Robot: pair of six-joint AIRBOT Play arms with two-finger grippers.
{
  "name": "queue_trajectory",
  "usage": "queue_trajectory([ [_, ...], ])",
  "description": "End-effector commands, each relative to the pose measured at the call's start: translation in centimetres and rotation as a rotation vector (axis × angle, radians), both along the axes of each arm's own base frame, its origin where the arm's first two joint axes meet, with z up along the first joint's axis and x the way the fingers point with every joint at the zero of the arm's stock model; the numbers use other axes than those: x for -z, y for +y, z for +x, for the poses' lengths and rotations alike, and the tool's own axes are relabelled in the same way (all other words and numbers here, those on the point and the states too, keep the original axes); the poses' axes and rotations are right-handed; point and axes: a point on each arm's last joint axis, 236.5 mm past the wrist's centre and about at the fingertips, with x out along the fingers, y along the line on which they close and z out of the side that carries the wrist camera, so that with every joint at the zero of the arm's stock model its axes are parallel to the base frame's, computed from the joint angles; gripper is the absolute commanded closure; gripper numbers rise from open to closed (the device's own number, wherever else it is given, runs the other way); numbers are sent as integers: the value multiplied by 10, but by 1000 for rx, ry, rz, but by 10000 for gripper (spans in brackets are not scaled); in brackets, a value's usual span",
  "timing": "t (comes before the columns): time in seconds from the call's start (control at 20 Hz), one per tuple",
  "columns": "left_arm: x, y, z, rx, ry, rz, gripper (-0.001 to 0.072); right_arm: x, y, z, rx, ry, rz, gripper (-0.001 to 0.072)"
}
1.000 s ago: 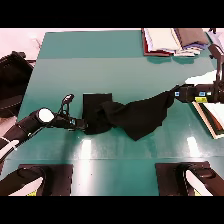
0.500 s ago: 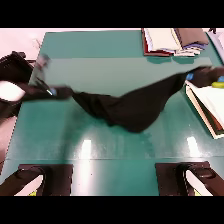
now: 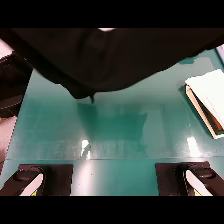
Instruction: Fold the shirts.
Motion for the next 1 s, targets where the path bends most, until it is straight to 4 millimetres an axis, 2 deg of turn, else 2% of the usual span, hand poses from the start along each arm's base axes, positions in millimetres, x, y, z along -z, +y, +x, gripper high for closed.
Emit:
queue_trajectory([
  [0.0, -46, 15, -46, -56, -163, -4, 683, -11, -35, -19, 151, -1, -45, 693],
  [0.05, -48, 16, -43, -60, -169, -6, 684, -7, -43, -21, 182, 20, -52, 694],
  [0.15, -35, 15, -14, -69, -105, 10, 684, 8, -52, -19, 226, 83, -50, 694],
  [0.25, 7, 9, 45, -62, 57, 39, 683, 39, -53, -5, 230, 186, -38, 694],
  [0.3, 38, 5, 83, -57, 163, 54, 683, 63, -53, 6, 234, 260, -31, 694],
  [0.35, 72, 2, 120, -53, 265, 67, 683, 94, -53, 18, 237, 365, -31, 694],
  [0.4, 115, -1, 159, -50, 382, 82, 682, 131, -53, 30, 238, 488, -40, 694],
  [0.5, 209, -7, 223, -37, 618, 109, 682, 200, -52, 49, 237, 716, -57, 694],
  [0.6, 304, -14, 270, -17, 826, 119, 682, 268, -53, 72, 236, 905, -77, 693],
  [0.65, 344, -15, 286, -15, 907, 126, 681, 297, -53, 86, 236, 968, -81, 693],
  [0.7, 380, -16, 301, -13, 977, 133, 681, 323, -53, 102, 237, 1019, -85, 693],
  [0.8, 425, -17, 316, -12, 1060, 139, 680, 359, -51, 134, 232, 1064, -82, 692],
  [0.85, 435, -17, 318, -12, 1077, 139, 646, 369, -51, 150, 228, 1061, -86, 675],
  [0.9, 437, -12, 320, -19, 1082, 135, 313, 375, -52, 165, 227, 1058, -88, 460],
  [0.95, 434, -5, 320, -31, 1081, 128, 103, 377, -52, 175, 228, 1061, -88, 262],
])
